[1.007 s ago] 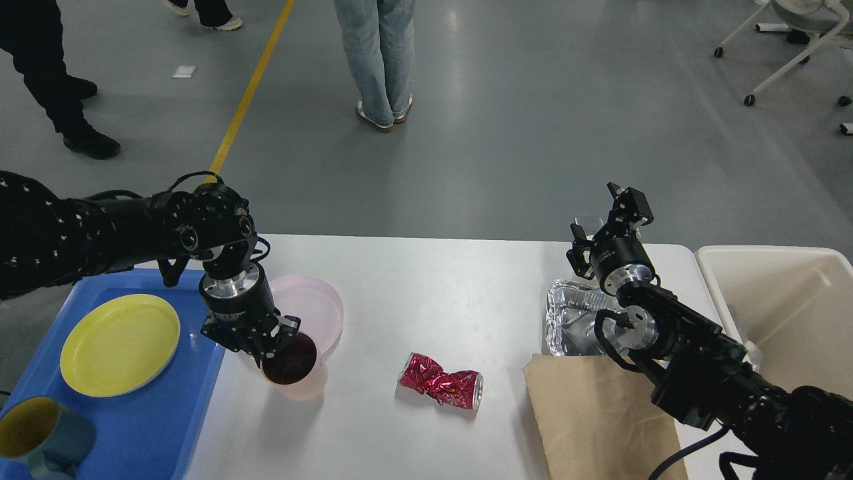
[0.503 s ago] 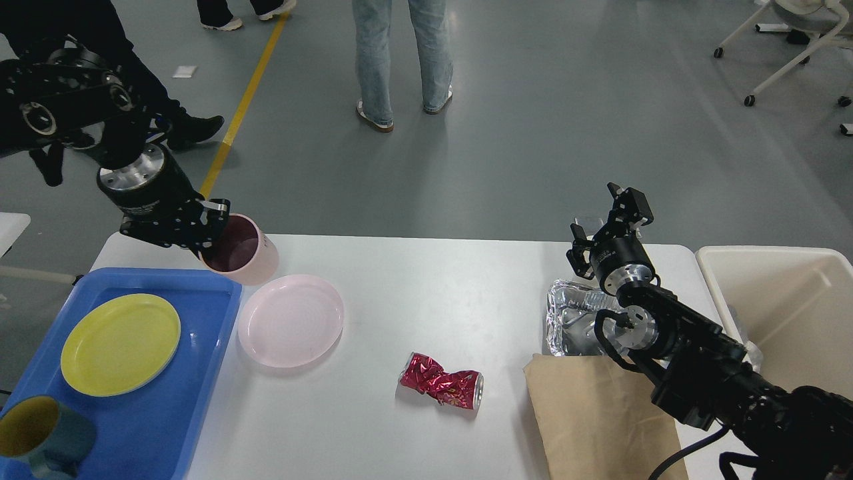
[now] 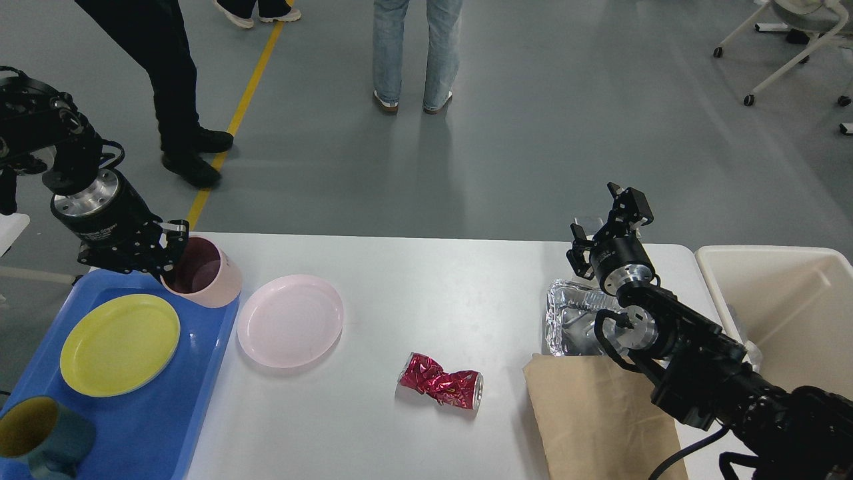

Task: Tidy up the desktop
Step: 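Carry the pink cup with the left gripper onto the blue tray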

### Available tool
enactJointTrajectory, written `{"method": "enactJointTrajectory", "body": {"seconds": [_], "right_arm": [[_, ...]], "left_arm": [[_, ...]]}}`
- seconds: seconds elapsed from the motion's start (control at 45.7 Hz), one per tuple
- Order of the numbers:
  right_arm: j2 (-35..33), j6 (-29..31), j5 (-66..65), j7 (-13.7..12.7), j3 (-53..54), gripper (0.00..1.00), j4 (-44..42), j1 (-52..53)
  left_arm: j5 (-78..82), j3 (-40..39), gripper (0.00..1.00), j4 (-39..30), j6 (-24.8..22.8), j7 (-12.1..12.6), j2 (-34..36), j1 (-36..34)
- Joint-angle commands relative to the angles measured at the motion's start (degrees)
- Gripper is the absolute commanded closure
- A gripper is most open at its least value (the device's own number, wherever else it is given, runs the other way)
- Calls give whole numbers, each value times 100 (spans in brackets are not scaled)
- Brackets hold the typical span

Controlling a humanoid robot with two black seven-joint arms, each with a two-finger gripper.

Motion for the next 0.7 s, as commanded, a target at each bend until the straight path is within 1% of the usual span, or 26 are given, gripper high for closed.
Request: {"method": "enactJointTrajectory", "body": {"seconds": [0.0,0.197,0.46,0.678], "right_arm": [[0,0,0,0,0,0,0,0],[0,0,0,0,0,0,0,0],[0,0,0,0,0,0,0,0],[0,0,0,0,0,0,0,0]], "left_arm": [[9,2,100,1,1,1,331,284],[71,2,100,1,1,10,683,837],[115,2,100,71,1,62,868,1681],[141,-33,100,97,1,106,859,1831]]}}
